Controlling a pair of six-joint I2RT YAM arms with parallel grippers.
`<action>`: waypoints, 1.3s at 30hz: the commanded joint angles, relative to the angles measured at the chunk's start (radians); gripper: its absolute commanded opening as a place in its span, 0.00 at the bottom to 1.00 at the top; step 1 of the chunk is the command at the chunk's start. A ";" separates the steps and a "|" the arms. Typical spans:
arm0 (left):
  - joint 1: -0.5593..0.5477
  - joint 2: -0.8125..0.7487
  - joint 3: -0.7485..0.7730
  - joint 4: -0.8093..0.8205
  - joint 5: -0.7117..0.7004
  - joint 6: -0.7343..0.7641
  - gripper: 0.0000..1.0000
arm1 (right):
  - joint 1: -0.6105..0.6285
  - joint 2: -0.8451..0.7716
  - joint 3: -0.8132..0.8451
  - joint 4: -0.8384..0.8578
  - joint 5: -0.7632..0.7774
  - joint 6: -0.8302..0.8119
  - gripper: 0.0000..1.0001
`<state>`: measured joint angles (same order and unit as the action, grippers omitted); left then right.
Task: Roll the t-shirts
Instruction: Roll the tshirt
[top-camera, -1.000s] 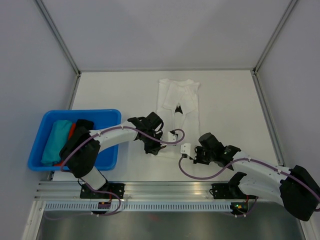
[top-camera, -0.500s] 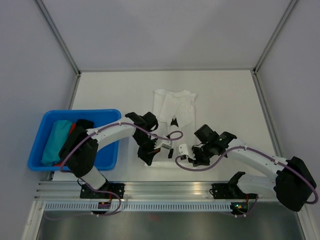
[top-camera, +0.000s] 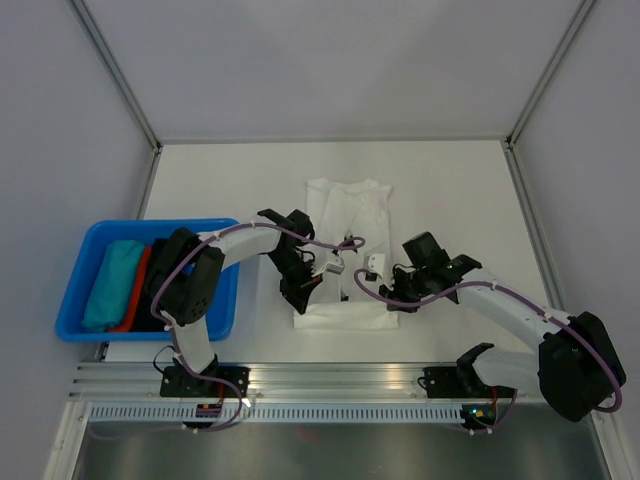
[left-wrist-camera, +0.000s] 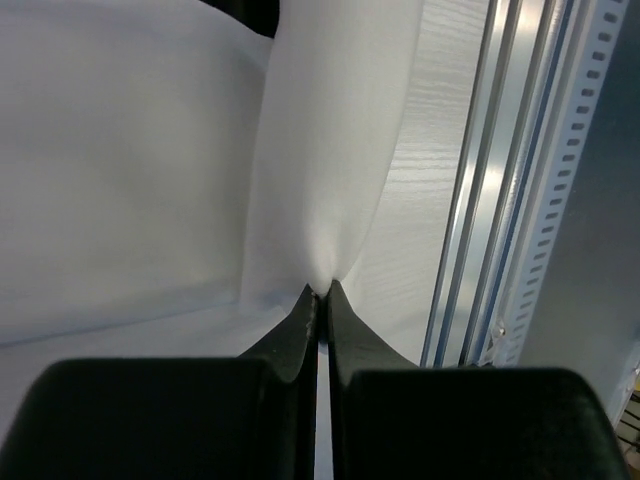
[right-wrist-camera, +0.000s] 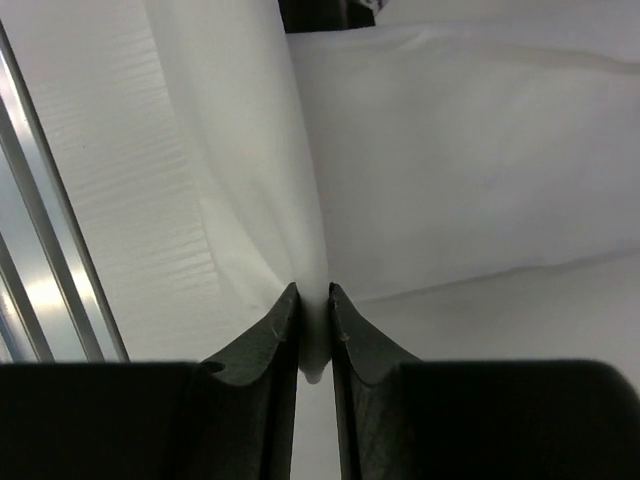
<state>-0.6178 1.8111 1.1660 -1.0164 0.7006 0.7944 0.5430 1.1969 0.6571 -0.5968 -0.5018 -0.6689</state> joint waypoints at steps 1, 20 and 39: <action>0.009 0.040 0.041 0.035 -0.058 -0.027 0.02 | -0.031 -0.023 -0.001 0.089 0.039 0.089 0.23; 0.009 0.099 0.129 0.067 -0.128 -0.118 0.10 | -0.100 -0.301 -0.196 0.476 -0.021 1.059 0.08; 0.015 0.021 0.135 0.182 -0.306 -0.225 0.22 | -0.100 -0.102 -0.269 0.453 0.253 1.171 0.01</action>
<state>-0.6125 1.8935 1.2709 -0.8978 0.4900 0.6193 0.4431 1.0779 0.3462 -0.1368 -0.3099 0.4793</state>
